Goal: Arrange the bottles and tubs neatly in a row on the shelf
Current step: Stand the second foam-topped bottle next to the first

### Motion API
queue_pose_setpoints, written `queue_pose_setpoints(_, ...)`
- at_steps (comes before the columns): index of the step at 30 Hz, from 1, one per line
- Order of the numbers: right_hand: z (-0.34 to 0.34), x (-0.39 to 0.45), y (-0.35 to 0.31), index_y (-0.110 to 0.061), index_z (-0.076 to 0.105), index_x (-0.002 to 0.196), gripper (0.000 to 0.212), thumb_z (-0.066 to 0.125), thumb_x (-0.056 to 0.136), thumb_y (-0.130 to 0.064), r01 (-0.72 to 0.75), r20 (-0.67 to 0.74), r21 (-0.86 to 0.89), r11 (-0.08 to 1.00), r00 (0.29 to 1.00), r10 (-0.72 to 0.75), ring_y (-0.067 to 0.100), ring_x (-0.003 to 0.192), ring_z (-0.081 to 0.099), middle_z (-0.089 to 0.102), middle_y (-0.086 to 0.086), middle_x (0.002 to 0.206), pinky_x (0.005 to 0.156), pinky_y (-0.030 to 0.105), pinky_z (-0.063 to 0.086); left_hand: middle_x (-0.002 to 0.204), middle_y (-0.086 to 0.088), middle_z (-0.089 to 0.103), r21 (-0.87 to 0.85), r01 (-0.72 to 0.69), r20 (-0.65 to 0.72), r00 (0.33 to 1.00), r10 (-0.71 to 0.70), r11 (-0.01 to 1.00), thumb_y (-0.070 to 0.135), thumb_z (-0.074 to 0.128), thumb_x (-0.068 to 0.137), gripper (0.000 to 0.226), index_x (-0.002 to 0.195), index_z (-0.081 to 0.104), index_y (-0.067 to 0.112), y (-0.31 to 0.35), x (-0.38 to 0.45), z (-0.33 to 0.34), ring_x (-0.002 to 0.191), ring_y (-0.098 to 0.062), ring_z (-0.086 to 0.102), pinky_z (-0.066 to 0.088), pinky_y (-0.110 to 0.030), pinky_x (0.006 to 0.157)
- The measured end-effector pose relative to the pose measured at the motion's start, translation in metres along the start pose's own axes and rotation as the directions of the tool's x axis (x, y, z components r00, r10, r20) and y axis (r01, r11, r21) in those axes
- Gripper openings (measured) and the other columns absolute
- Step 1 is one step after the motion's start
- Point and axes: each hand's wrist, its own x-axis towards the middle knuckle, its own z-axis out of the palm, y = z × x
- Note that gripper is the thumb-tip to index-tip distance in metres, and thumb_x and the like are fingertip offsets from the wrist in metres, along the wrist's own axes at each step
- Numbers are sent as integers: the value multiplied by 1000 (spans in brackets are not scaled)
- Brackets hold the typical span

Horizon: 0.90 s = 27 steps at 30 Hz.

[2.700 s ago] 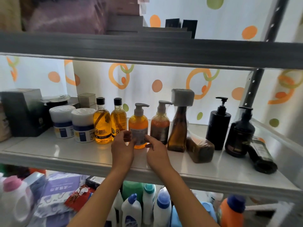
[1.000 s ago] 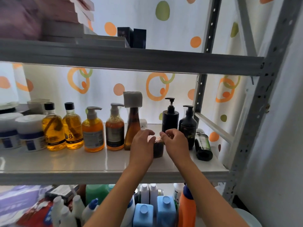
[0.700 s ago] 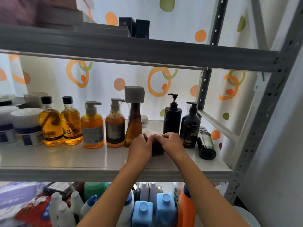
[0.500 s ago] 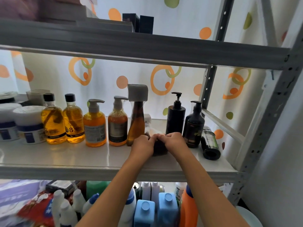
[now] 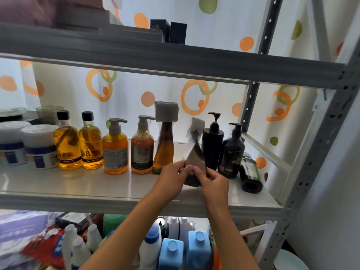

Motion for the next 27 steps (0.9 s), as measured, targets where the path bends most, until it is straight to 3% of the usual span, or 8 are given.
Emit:
queue_pose_setpoints(6, 6, -9, -10, -13, 70, 114, 32, 75, 83, -18, 82, 36, 134, 988, 996, -87, 6, 91, 72, 76, -2, 100, 72, 15, 53, 105, 12, 71, -230, -74, -58, 996, 63, 970, 31, 56, 95, 26, 120, 63, 29, 9, -18, -18, 100, -3, 64, 50, -16, 80)
queue_pose_setpoints(9, -4, -9, -12, -11, 65, 122, 41, 75, 82, -16, 75, 37, 207, 975, 996, -85, 8, 95, 71, 74, 2, 107, 73, 16, 54, 104, 23, 66, -234, -87, -49, 996, 77, 968, 29, 64, 90, 33, 122, 61, 32, 23, -23, -22, 96, 7, 60, 46, -5, 68)
queue_pose_setpoints(14, -15, -15, -17, -11, 62, 121, 43, 76, 80, -11, 61, 74, 311, 948, 993, -88, 19, 97, 72, 75, 7, 106, 76, 22, 56, 107, 11, 66, -171, -141, -75, 989, 130, 975, 20, 74, 82, 33, 112, 61, 28, 36, -25, -29, 97, 0, 60, 46, -6, 69)
queue_pose_setpoints(22, -20, -22, -23, -9, 67, 110, 30, 74, 81, -7, 118, 104, 284, 952, 983, -153, 23, 93, 73, 76, 8, 98, 79, 31, 56, 109, 21, 63, -287, -75, -66, 996, 58, 955, 15, 79, 77, 36, 105, 59, 27, 33, -42, -33, 103, 1, 56, 45, -19, 86)
queue_pose_setpoints(27, -13, -24, -23, -13, 68, 102, 23, 75, 81, -9, 122, 97, 265, 956, 984, -153, 21, 89, 73, 77, 4, 92, 81, 36, 58, 108, 19, 63, -264, -83, -93, 994, 60, 961, 11, 76, 80, 39, 109, 55, 27, 30, -46, -34, 100, 2, 60, 50, -13, 81)
